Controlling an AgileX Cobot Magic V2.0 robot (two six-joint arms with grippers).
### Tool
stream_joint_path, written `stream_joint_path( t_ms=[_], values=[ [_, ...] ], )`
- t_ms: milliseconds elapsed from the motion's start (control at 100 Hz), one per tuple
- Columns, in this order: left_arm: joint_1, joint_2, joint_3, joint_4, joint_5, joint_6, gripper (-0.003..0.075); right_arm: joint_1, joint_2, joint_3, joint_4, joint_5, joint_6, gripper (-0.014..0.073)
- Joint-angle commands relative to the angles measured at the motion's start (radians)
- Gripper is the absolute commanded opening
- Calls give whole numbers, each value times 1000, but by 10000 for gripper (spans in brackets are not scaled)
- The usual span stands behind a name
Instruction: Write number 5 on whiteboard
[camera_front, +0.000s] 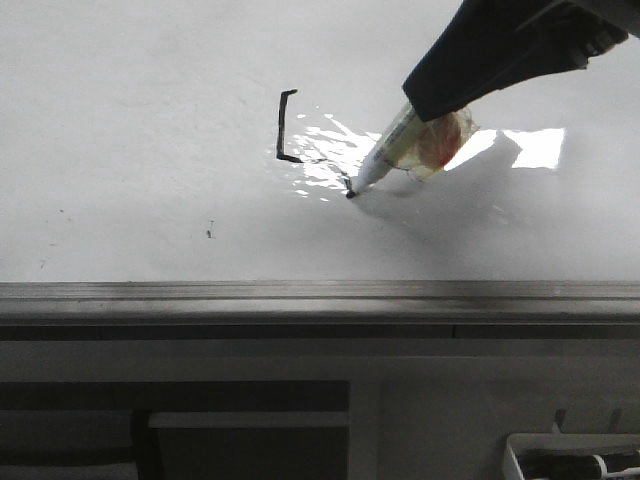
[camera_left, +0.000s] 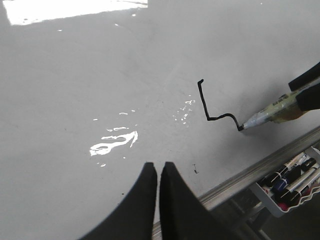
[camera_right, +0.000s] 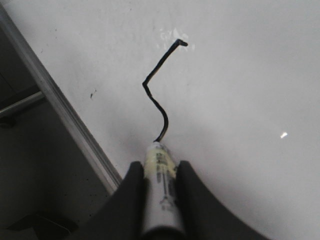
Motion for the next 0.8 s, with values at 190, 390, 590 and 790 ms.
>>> stream_joint_path(
  t_ms=[190,390,590,790],
  values=[
    [4,-2,-26,-24,-64,-8,-20,126,74,-17,-1,-124,10,-38],
    [4,-2,-26,-24,-64,-7,-20,164,86,-47,3,-197,10,-38],
    [4,-2,-26,-24,-64,-7,-20,164,-15,-118,-7,-206,7,-39],
    [4,-2,-26,-24,-66,-7,-20,118,-7,-124,-44,-285,10,-39]
  ],
)
